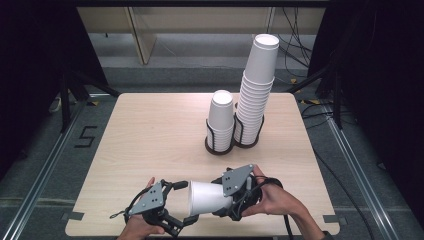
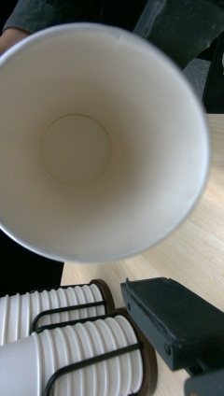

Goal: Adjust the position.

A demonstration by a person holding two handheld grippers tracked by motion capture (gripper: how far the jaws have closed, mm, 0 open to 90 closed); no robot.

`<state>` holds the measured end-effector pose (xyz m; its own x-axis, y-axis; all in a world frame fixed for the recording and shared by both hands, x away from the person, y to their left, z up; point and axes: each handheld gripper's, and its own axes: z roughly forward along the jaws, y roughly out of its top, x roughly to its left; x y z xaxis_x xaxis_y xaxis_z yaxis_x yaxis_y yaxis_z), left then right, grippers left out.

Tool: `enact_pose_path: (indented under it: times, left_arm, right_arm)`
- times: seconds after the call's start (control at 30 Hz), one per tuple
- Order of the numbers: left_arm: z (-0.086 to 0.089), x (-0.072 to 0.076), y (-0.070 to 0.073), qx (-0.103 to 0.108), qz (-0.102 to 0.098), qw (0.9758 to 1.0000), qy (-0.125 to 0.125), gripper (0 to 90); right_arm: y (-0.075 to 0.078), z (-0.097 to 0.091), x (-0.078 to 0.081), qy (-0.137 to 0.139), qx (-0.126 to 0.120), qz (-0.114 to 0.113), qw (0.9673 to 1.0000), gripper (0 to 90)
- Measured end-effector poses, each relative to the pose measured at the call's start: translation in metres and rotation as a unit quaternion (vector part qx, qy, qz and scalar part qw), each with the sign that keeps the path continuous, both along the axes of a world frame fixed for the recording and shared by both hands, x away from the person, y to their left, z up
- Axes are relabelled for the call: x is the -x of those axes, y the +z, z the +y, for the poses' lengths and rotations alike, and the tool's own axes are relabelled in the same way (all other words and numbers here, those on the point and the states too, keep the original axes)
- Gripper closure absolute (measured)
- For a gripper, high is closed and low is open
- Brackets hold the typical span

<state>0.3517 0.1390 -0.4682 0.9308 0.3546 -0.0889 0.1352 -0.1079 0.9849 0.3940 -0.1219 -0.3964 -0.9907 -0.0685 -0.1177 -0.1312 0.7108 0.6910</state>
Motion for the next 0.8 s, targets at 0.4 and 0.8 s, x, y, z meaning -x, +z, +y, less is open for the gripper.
enact_pose_path:
  times: [0.4, 0.8]
  left_arm:
    - [-0.006, 0.004, 0.000, 0.009, -0.020, 0.9997, -0.006, 7.0]
    - [-0.002, 0.004, 0.005, -0.004, -0.029, 0.9995, 0.007, 12.6]
  right_arm:
    - [-0.009, 0.009, 0.002, 0.008, -0.014, 0.030, 0.9994, 21.9]
    - [-0.010, 0.006, 0.002, -0.027, 0.006, 0.025, 0.9993, 16.8]
